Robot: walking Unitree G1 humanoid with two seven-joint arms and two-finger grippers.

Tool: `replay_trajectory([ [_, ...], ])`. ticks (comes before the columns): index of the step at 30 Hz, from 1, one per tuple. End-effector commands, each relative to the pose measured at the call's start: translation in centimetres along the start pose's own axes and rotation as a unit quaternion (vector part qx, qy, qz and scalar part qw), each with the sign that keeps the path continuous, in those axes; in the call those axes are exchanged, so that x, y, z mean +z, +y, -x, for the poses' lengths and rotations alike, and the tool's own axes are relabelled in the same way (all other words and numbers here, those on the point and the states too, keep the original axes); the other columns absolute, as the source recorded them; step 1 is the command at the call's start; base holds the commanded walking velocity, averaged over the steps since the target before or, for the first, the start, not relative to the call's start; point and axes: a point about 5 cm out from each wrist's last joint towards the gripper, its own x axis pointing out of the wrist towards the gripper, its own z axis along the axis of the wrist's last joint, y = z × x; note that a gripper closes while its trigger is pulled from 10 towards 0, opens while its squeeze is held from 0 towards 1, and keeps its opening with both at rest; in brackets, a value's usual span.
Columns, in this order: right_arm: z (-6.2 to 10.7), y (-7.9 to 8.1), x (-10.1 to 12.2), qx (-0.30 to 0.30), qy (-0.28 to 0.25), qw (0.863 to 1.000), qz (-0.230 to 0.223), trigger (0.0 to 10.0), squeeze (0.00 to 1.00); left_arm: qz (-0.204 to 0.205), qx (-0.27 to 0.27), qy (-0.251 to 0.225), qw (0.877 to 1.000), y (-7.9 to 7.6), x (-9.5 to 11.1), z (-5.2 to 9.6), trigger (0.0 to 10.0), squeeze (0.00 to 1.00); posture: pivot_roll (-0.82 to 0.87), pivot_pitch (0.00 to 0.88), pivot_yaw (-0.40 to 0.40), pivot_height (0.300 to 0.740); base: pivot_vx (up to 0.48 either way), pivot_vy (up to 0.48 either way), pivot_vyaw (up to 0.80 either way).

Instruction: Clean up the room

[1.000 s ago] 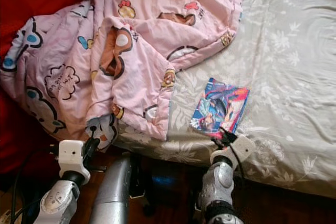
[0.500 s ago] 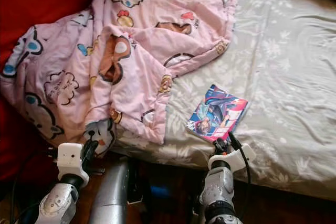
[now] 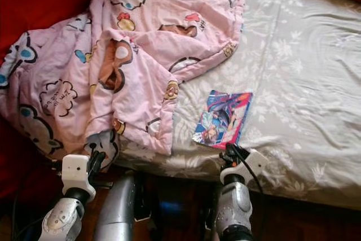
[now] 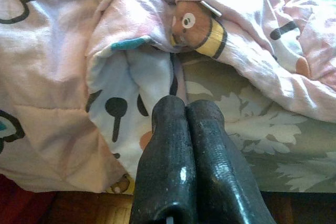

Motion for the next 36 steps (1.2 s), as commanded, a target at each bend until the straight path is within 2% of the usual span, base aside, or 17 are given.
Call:
replay_trajectory([
  [1,0.4,-2.2,0.0,-0.083,-0.005,0.99,-0.115,0.0,0.0,-0.001,0.006,0.019,1.0,0.2,-1.0,0.6,10.0,0.0,0.08,0.295,-0.035,0.615,0.0,0.0,0.0],
  [5,0.2,-2.4,0.4,-0.085,-0.016,0.987,-0.134,0.0,0.0,-0.001,0.006,0.019,1.0,0.2,-1.0,0.5,10.0,0.0,0.08,0.296,-0.034,0.615,0.0,0.0,0.0],
  [6,0.1,-2.4,1.2,-0.083,-0.036,0.99,-0.109,0.0,0.0,-0.001,0.007,0.018,1.0,0.3,-0.9,0.5,10.0,0.0,0.09,0.297,-0.033,0.615,0.0,0.0,0.0],
  [8,-0.2,-1.4,3.1,-0.063,-0.083,0.995,0.006,0.0,0.0,-0.003,0.008,0.017,1.0,0.4,-0.9,0.5,10.0,0.0,0.08,0.298,-0.03,0.615,0.0,0.0,0.0],
  [9,-0.2,-1.4,3.1,-0.063,-0.083,0.995,0.006,0.0,0.0,-0.003,0.008,0.017,1.0,0.4,-0.9,0.5,10.0,0.0,0.08,0.298,-0.03,0.615,0.0,0.0,0.0],
  [12,-0.5,-0.4,4.2,-0.043,-0.116,0.99,0.067,0.0,0.0,-0.004,0.008,0.017,1.0,0.4,-1.0,0.6,10.0,0.0,0.08,0.297,-0.029,0.615,0.0,0.0,0.0],
  [13,-0.5,0.3,4.6,-0.024,-0.128,0.986,0.106,0.0,0.0,-0.005,0.008,0.017,1.0,0.4,-1.0,0.6,10.0,0.0,0.08,0.297,-0.029,0.615,0.0,0.0,0.0],
  [14,-0.5,0.3,4.6,-0.024,-0.128,0.986,0.106,0.0,0.0,-0.005,0.008,0.017,1.0,0.4,-1.0,0.6,10.0,0.0,0.08,0.297,-0.029,0.615,0.0,0.0,0.0],
  [16,-0.2,1.1,4.8,-0.006,-0.147,0.973,0.177,0.0,0.0,-0.005,0.008,0.017,1.0,0.4,-1.0,0.6,10.0,0.0,0.08,0.297,-0.029,0.615,0.0,0.0,0.0],
  [21,0.5,1.5,3.7,-0.004,-0.139,0.955,0.261,0.0,0.0,-0.005,0.009,0.016,1.0,0.4,-1.0,0.6,10.0,0.0,0.08,0.298,-0.03,0.615,0.0,0.0,0.0],
  [24,0.5,1.3,2.3,-0.001,-0.097,0.966,0.241,0.0,0.0,-0.005,0.009,0.016,1.0,0.4,-1.1,0.6,10.0,0.0,0.08,0.298,-0.03,0.615,0.0,0.0,0.0],
  [25,0.4,0.9,0.7,-0.01,-0.034,0.987,0.156,0.0,0.0,-0.005,0.009,0.016,1.0,0.4,-1.1,0.6,10.0,0.0,0.08,0.299,-0.032,0.615,0.0,0.0,0.0],
  [27,0.8,0.3,-0.6,-0.043,0.005,0.996,0.072,0.0,0.0,-0.005,0.01,0.016,1.0,0.3,-1.1,0.7,10.0,0.0,0.08,0.299,-0.035,0.615,0.0,0.0,0.0],
  [28,1.1,-0.3,-1.8,-0.082,0.043,0.996,-0.011,0.0,0.0,-0.005,0.009,0.016,1.0,0.3,-1.1,0.7,10.0,0.0,0.08,0.299,-0.035,0.615,0.0,0.0,0.0],
  [30,1.9,-1.9,-2.7,-0.155,0.063,0.984,-0.061,0.0,0.0,-0.005,0.01,0.016,1.0,0.3,-1.2,0.7,10.0,0.0,0.08,0.299,-0.038,0.615,0.0,0.0,0.0],
  [32,2.6,-3.1,-3.2,-0.206,0.068,0.972,-0.091,0.0,0.0,-0.005,0.011,0.017,1.0,0.3,-1.2,0.7,10.0,0.0,0.08,0.299,-0.038,0.615,0.0,0.0,0.0],
  [36,3.6,-5.2,-2.8,-0.274,0.038,0.956,-0.1,0.0,0.0,-0.006,0.012,0.018,1.0,0.4,-1.3,0.8,10.0,0.0,0.08,0.3,-0.038,0.615,0.0,0.0,0.0],
])
